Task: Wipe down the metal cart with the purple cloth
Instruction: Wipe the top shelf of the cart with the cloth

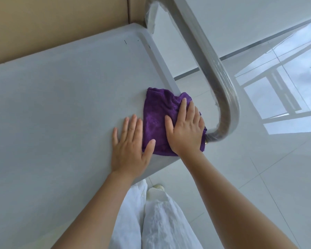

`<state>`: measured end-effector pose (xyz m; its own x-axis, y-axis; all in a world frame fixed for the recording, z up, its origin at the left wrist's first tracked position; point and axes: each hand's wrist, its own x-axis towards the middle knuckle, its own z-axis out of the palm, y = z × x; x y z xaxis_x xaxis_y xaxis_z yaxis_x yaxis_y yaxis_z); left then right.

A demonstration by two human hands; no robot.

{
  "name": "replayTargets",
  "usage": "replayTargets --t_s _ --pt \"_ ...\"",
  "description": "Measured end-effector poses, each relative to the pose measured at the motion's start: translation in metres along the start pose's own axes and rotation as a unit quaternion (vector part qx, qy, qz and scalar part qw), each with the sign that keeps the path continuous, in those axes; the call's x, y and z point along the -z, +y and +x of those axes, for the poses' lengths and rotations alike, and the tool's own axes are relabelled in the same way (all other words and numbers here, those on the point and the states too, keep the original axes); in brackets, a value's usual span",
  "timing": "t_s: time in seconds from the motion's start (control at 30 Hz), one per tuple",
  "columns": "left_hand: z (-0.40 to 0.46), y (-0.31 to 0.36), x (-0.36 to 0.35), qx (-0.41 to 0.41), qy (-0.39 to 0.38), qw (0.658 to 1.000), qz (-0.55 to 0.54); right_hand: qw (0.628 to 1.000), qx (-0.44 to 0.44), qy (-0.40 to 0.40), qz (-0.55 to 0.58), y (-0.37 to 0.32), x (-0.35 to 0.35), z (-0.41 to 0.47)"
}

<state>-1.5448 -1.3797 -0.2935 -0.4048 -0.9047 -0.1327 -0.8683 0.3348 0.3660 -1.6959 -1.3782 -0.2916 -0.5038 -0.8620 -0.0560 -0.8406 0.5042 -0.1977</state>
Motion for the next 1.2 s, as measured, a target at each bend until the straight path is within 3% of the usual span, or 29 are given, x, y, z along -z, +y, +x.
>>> replayTargets --t_s 0.37,0.57,0.67,0.77,0.9,1.0,1.2 --pt "-0.002 -0.002 0.004 -0.005 0.015 1.0 -0.021 1.0 0.0 0.007 0.018 0.008 -0.002 -0.064" --pt "-0.008 -0.009 0.008 -0.025 0.002 1.0 -0.019 0.984 -0.074 -0.01 0.165 0.008 -0.004 -0.11" --pt "-0.028 -0.019 0.01 0.0 0.013 1.0 0.006 0.93 -0.161 -0.036 0.329 -0.003 0.006 -0.115" --pt "-0.058 -0.027 0.009 0.022 0.01 1.0 0.013 0.829 -0.271 0.0 0.489 -0.019 0.019 -0.104" --pt "-0.087 -0.037 0.008 0.047 0.007 0.998 0.03 0.741 -0.384 0.075 0.546 -0.022 0.021 -0.086" --pt "-0.092 -0.042 0.008 0.076 0.014 0.996 0.033 0.718 -0.388 0.078 0.572 -0.023 0.017 -0.076" --pt "-0.096 -0.037 0.006 0.146 0.007 0.987 0.058 0.718 -0.403 0.087 0.561 -0.018 0.005 -0.068"
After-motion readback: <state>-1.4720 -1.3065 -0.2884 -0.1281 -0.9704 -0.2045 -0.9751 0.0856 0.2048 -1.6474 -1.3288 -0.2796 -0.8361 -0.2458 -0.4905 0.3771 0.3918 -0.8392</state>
